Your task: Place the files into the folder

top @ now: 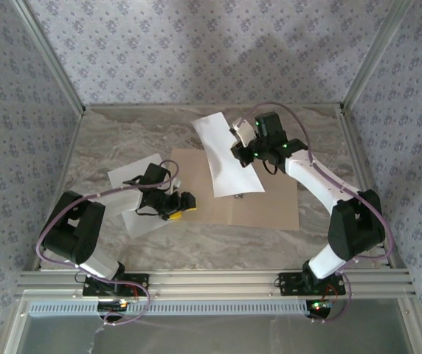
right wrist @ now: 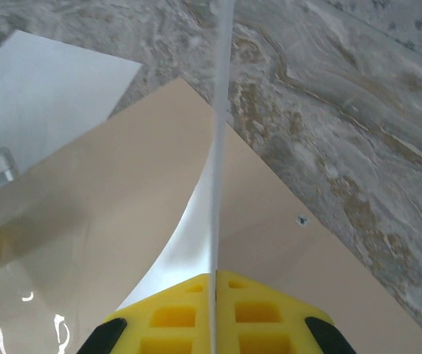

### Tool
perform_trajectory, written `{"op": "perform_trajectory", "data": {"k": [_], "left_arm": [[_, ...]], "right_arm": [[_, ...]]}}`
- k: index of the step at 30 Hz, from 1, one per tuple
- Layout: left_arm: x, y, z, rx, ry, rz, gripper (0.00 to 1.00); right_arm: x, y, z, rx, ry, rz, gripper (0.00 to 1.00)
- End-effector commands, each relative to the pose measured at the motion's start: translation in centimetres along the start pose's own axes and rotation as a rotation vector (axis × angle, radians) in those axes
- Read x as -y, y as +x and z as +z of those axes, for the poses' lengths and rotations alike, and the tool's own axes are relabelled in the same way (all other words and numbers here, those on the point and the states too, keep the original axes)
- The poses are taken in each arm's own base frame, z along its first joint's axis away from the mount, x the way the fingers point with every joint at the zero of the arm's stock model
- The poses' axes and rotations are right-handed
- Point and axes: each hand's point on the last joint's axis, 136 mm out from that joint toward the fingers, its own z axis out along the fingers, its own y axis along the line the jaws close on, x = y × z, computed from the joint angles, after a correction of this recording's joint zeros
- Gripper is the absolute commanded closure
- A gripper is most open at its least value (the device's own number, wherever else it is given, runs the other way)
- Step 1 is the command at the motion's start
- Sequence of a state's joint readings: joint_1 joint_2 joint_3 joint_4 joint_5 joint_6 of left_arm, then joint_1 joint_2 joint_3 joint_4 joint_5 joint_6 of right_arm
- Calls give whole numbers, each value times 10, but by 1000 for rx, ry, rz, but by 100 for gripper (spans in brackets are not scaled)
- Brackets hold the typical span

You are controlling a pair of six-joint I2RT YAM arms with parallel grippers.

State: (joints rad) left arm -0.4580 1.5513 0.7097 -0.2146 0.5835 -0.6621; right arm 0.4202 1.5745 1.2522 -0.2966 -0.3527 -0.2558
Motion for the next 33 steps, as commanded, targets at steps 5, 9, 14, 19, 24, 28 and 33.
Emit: {"op": "perform_trajectory", "data": {"k": [5, 9, 14, 19, 24, 28, 33], "left_arm": [[-22, 19, 2, -68, -61, -55, 24], [-18, 18, 1, -60, -48, -51, 24], [-11, 14, -3, -40, -1, -62, 24], [3, 7, -15, -18, 29, -51, 20], [14, -1, -37, 39, 65, -54, 13], [11, -12, -62, 114, 8, -68, 10], [2, -25, -90, 215, -45, -91, 10]], "right_arm": [[-19, 5, -9, 96, -167, -6, 100], [-23, 8, -11, 116, -224, 38, 100], [-28, 9, -6, 142, -274, 85, 100], [-26, 14, 2, 135, -288, 131, 100], [-24, 20, 8, 134, -298, 170, 100], [-22, 25, 15, 124, -319, 223, 100], [-19, 31, 28, 90, -379, 324, 100]]}}
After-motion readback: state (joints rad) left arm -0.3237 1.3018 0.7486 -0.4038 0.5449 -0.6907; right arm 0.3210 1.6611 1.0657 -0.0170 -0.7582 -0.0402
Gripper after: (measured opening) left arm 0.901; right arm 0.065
